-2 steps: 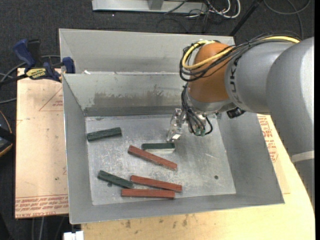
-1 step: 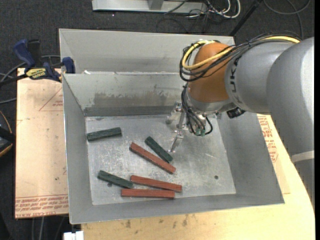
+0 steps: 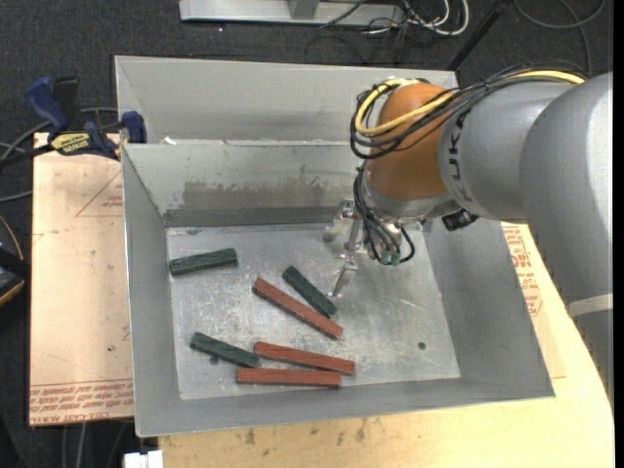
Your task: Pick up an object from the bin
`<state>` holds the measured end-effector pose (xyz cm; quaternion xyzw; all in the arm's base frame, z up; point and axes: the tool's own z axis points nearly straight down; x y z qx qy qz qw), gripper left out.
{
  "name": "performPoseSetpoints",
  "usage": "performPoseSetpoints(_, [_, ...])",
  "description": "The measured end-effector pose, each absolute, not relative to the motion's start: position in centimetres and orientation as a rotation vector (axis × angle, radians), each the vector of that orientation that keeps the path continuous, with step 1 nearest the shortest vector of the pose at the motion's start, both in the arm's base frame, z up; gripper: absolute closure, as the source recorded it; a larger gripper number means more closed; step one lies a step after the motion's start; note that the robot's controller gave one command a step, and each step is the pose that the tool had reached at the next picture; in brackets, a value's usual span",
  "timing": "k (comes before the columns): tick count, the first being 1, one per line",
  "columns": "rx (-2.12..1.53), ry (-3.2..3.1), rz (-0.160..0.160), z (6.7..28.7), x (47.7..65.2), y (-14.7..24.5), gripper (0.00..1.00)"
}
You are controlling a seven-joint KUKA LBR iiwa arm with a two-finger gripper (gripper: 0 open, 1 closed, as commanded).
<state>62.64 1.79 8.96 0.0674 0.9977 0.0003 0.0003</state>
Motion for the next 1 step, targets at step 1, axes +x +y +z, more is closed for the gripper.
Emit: performPoseSetpoints(1, [0.073,3.141,0.0,10.59,59.97,5.28,0.0])
